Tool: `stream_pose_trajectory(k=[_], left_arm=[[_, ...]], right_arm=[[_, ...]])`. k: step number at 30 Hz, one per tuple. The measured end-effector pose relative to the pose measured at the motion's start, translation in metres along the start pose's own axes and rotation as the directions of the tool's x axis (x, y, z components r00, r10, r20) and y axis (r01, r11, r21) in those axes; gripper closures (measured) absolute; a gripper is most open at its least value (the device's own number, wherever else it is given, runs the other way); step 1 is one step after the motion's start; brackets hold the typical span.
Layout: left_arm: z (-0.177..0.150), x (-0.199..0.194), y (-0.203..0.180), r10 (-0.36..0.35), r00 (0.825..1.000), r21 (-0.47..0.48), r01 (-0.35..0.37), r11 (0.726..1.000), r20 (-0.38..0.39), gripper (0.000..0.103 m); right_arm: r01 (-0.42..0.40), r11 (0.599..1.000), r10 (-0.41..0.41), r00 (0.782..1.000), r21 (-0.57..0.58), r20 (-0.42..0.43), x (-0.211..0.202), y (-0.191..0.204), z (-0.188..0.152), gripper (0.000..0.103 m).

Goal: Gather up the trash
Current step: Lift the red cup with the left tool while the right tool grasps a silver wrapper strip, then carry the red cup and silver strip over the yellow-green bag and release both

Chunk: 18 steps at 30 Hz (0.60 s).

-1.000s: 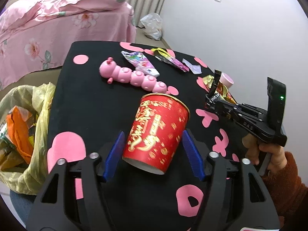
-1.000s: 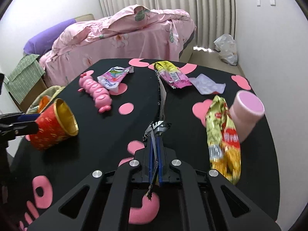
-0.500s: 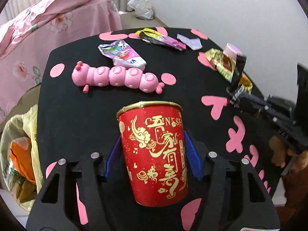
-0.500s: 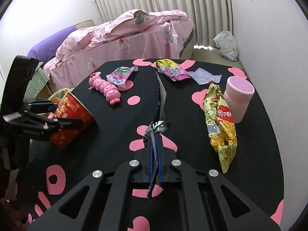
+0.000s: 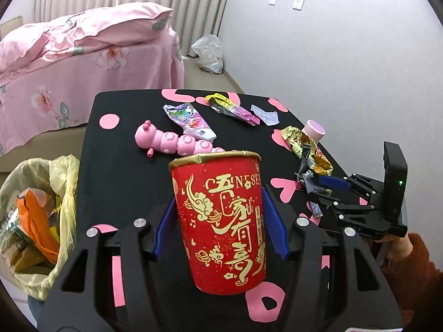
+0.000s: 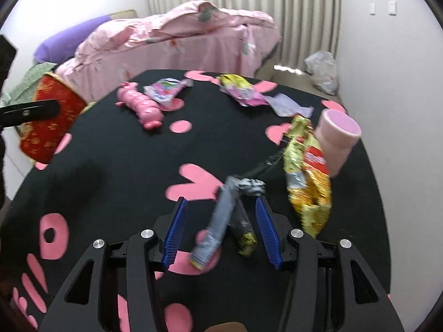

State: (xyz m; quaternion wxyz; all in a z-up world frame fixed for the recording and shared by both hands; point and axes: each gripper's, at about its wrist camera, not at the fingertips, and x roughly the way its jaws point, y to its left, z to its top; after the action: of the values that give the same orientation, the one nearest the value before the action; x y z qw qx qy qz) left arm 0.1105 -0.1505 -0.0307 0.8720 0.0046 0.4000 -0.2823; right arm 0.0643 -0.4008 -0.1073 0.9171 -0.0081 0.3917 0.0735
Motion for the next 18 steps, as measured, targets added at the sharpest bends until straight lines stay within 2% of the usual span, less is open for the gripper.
stream_pose_trajectory(k=[4,6,7,8,12,18], left_arm=[[-0.005,0.000,0.004,-0.002,1.000,-0.025,0.003,1.000,0.011,0.048],[-0.006,0.002,0.005,-0.003,1.000,-0.029,0.003,1.000,0.013,0.048],[-0.007,0.002,0.006,-0.002,1.000,-0.028,0.002,1.000,0.012,0.048],[-0.008,0.002,0.007,0.001,1.000,-0.029,-0.001,1.000,0.011,0.048],[-0.008,-0.003,0.012,0.026,0.999,-0.041,-0.025,0.999,0.031,0.048],[-0.007,-0.030,0.023,0.109,0.987,-0.042,-0.105,0.994,0.115,0.048]], right_arm=[[0.035,0.999,-0.034,0.998,0.021,-0.043,0.006,-0.011,-0.007,0.055],[0.018,0.999,-0.015,0.997,0.046,-0.074,0.012,-0.018,-0.010,0.067],[-0.009,0.998,0.014,0.997,0.066,-0.077,0.013,-0.020,-0.012,0.080],[-0.024,0.996,0.031,0.997,0.090,-0.068,0.010,-0.022,-0.012,0.087],[-0.033,0.998,0.034,0.999,0.062,-0.020,-0.006,-0.012,-0.007,0.091],[-0.015,0.999,0.018,0.997,-0.041,0.071,-0.041,0.024,0.018,0.091]])
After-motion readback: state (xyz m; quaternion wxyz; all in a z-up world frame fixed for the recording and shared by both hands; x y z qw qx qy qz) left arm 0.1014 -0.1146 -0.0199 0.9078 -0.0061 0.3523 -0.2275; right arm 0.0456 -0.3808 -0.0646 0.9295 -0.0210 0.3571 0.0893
